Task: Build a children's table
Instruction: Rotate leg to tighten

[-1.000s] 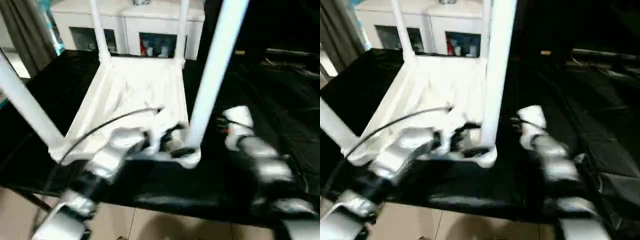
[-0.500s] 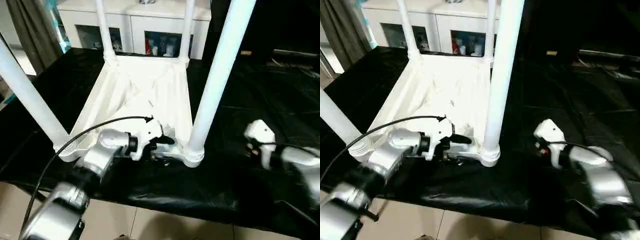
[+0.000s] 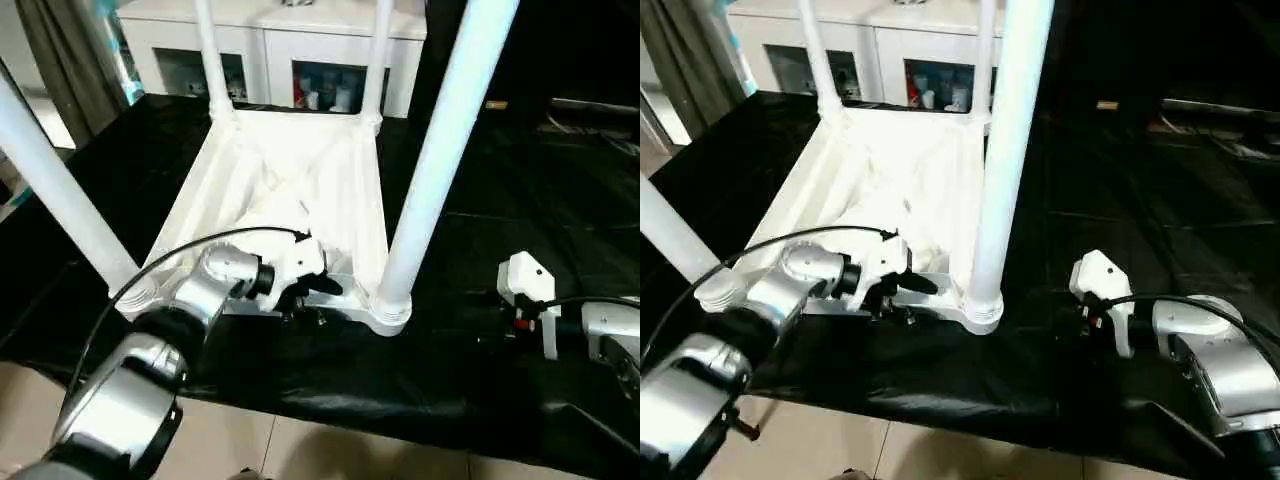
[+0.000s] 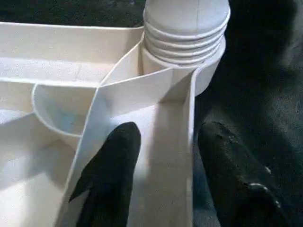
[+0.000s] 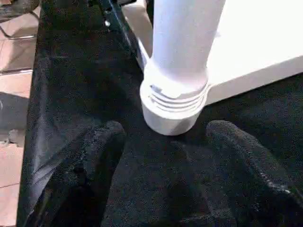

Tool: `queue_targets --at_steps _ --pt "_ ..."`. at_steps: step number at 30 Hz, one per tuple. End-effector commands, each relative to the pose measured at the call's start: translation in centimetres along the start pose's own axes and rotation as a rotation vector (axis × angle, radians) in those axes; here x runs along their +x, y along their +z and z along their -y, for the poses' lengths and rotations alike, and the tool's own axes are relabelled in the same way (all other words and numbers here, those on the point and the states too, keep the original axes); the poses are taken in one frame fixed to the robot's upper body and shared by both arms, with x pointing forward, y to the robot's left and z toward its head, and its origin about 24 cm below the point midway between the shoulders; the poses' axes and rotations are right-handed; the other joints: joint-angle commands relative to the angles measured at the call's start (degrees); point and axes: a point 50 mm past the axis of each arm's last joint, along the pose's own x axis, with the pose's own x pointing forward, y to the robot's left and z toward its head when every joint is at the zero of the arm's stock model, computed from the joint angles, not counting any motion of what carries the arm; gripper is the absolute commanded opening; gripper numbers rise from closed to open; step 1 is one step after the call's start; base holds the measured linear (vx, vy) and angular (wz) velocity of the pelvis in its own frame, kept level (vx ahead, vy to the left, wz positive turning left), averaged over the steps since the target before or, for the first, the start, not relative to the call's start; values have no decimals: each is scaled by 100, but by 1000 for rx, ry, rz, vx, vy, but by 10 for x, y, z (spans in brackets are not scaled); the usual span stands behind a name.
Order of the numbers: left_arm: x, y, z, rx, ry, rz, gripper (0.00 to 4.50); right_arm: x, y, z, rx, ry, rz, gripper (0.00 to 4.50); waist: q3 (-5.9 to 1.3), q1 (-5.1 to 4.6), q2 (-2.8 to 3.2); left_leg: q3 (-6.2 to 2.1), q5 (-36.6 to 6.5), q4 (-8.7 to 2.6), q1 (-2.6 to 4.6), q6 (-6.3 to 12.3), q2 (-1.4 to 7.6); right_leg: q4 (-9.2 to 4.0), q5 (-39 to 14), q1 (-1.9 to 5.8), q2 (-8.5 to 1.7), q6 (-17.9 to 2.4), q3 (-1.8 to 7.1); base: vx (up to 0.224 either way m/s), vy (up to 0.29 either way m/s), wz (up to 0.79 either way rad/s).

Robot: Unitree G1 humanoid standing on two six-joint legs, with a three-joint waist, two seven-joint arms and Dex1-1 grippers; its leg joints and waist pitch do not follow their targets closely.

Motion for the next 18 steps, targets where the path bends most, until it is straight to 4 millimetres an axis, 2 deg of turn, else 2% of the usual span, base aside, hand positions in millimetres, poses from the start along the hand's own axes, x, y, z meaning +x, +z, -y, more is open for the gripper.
queue_targets --at_steps 1,4,9,10,11,15,18 --pt "-2 0 -3 14 -4 -17 189 -2 5 -2 -14 20 -7 318 -403 40 -43 -229 -781 -328 21 654 430 -527 -1250 369 -544 -965 345 0 0 0" --pt "-2 -1 -3 8 -7 -12 163 -2 5 -3 -11 23 -14 318 -397 65 -63 -232 -782 -334 24 651 435 -529 -1329 374 -545 -890 340 0 0 0" --pt "-2 -2 -3 -9 -25 -9 124 -1 6 -3 -10 32 -17 318 -405 114 -62 -231 -690 -333 30 660 453 -510 -1261 360 -555 -919 347 0 0 0" --pt "-2 -2 -3 -11 -29 -11 115 -1 6 -3 -10 33 -18 318 -405 113 -85 -227 -698 -334 34 662 458 -511 -1253 357 -555 -923 348 0 0 0" --pt "-2 -2 -3 -12 -31 -12 115 -1 6 -3 -10 34 -19 318 -404 125 -75 -226 -697 -332 34 662 454 -506 -1249 357 -559 -932 349 0 0 0" --pt "-1 -5 -1 -14 -56 -31 74 -1 7 -3 -9 37 -23 318 -398 126 -100 -227 -711 -334 25 657 447 -519 -1343 366 -568 -880 345 0 0 0" --pt "0 -7 0 -12 -70 -43 55 -1 7 -3 -10 39 -26 318 -396 130 -91 -227 -712 -337 29 647 448 -526 -1423 362 -567 -848 345 0 0 0"
